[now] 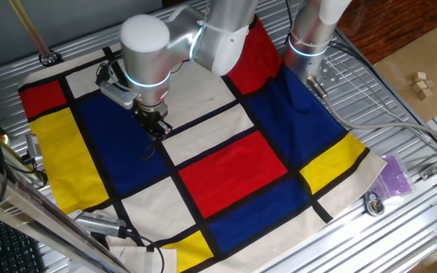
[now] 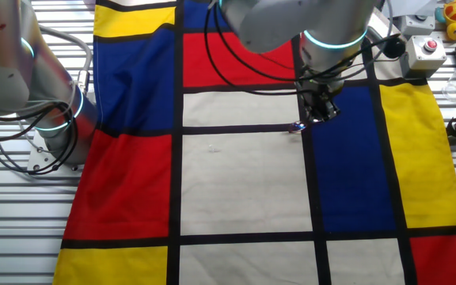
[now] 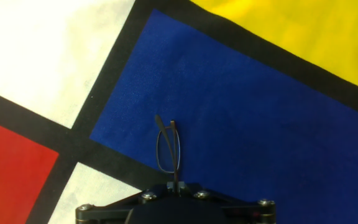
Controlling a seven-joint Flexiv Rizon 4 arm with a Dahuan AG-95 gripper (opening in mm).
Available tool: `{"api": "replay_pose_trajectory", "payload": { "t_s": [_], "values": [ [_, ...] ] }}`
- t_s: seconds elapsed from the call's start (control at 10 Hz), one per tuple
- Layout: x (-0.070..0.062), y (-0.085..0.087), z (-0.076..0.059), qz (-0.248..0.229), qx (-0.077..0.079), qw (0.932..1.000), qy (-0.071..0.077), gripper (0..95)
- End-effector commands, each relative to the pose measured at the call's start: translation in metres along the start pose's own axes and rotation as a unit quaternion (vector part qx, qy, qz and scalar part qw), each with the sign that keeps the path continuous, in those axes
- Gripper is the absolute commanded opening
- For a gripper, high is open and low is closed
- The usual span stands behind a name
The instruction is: Unfold the leg of the glasses (with one hand)
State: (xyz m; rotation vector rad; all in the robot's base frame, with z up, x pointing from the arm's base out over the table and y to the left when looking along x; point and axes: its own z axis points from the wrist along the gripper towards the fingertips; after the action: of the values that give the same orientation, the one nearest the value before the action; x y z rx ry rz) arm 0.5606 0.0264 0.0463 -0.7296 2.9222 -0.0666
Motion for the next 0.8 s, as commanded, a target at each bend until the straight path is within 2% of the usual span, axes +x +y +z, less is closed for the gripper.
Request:
{"api": "replay_pose_trajectory", "payload": {
  "t_s": [0.1,0.4,0.6,0.8],
  "values": [
    [-0.0002,-0.0004,-0.0002,0.002,0.002,0.9998,-0.020,0.0],
    [-0.0002,-0.0001,-0.0011,-0.002,0.007,0.9991,-0.041,0.0],
    [-0.0005,0.0000,-0.0016,-0.010,0.009,0.9979,-0.063,0.0],
    [-0.0005,0.0000,-0.0016,-0.011,0.012,0.9977,-0.066,0.0]
  ]
}}
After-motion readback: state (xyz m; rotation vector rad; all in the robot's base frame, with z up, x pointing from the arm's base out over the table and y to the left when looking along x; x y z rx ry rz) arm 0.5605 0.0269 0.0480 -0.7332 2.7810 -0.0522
